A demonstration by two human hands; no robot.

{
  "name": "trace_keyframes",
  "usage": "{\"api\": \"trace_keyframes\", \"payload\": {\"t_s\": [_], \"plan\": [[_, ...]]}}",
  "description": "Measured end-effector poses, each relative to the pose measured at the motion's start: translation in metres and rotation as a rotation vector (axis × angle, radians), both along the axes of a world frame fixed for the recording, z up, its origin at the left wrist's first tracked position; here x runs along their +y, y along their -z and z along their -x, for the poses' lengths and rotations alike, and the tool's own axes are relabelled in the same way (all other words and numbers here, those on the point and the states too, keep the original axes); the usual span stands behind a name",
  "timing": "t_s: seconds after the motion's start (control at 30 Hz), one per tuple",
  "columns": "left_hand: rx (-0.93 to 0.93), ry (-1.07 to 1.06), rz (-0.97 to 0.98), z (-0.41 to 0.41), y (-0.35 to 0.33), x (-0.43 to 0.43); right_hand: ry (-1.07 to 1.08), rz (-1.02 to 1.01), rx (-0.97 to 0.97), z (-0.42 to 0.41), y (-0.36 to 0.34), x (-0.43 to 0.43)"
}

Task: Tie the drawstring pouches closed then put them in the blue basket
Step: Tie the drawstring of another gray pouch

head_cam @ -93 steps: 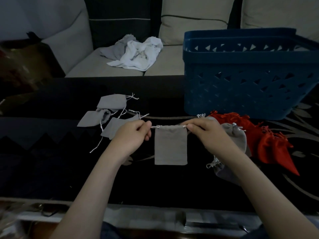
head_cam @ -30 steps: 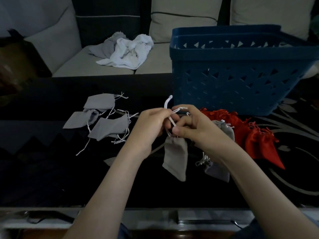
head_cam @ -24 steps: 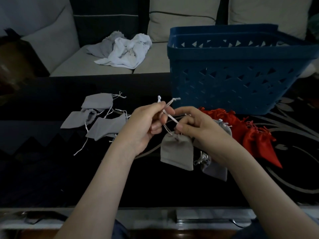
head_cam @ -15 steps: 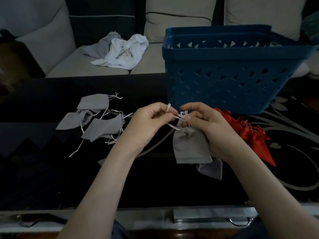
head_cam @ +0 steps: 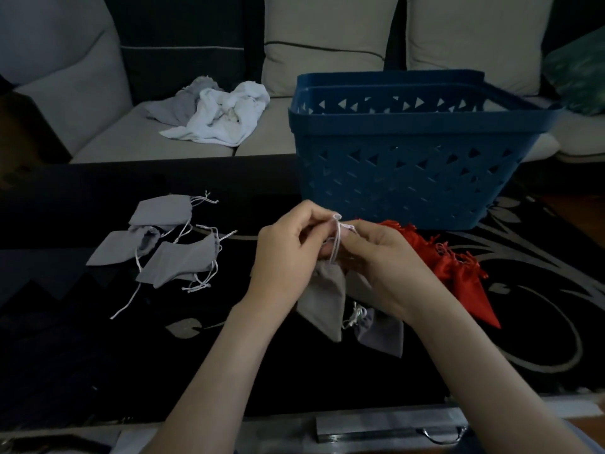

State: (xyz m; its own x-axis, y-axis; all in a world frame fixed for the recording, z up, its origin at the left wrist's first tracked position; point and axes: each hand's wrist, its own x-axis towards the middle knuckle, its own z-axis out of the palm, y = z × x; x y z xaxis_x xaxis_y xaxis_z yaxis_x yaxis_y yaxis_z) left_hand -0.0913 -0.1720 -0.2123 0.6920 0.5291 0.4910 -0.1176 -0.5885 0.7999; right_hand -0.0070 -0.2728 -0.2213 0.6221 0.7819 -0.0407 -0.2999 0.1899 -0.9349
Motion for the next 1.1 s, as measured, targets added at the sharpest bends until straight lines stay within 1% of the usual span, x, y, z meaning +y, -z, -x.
{"api": "trace_keyframes", "payload": {"t_s": [0.13, 0.2, 0.3, 0.37, 0.43, 0.5, 0.57, 0.6, 0.67, 0.73, 0.8, 0.87, 0.97, 1.03, 1.1], "plan": [[0.001, 0.013, 0.015, -0.003, 0.001, 0.002, 0.103, -0.059, 0.067, -0.004, -0.001, 0.000], [-0.002, 0.016, 0.026, -0.003, 0.002, 0.003, 0.118, -0.079, 0.032, -0.004, -0.003, 0.000], [-0.025, -0.001, 0.005, -0.002, 0.000, 0.004, 0.074, -0.059, -0.089, -0.005, -0.007, -0.003], [-0.033, -0.006, 0.003, -0.001, -0.001, 0.003, 0.052, -0.063, -0.136, -0.005, -0.007, -0.003], [-0.028, 0.009, 0.023, -0.001, -0.001, 0.003, 0.081, -0.079, -0.160, -0.005, -0.006, -0.001], [-0.016, 0.032, 0.058, -0.001, 0.000, 0.003, 0.139, -0.110, -0.119, -0.005, -0.002, 0.001], [0.000, 0.047, 0.143, -0.003, 0.000, 0.003, 0.180, -0.165, -0.024, -0.006, 0.000, 0.003], [0.008, 0.046, 0.222, -0.003, 0.000, 0.003, 0.195, -0.200, 0.011, -0.006, 0.001, 0.004], [0.009, 0.033, 0.461, -0.004, -0.003, 0.004, 0.219, -0.275, 0.037, -0.008, 0.000, 0.005], [0.003, -0.026, 0.657, -0.003, -0.007, 0.009, 0.220, -0.375, 0.096, -0.011, -0.004, 0.002], [-0.001, -0.127, 0.746, -0.002, -0.009, 0.016, 0.188, -0.481, 0.211, -0.015, -0.009, -0.004], [0.022, -0.206, 0.733, 0.000, -0.009, 0.023, 0.188, -0.491, 0.246, -0.016, -0.013, -0.007], [0.136, -0.275, 0.557, 0.002, -0.005, 0.023, 0.207, -0.401, 0.177, -0.015, -0.012, -0.006], [0.237, -0.285, 0.415, 0.002, -0.002, 0.022, 0.215, -0.309, 0.028, -0.015, -0.011, -0.007], [0.247, -0.243, 0.393, 0.002, -0.002, 0.021, 0.204, -0.166, -0.202, -0.014, -0.009, -0.010]]}}
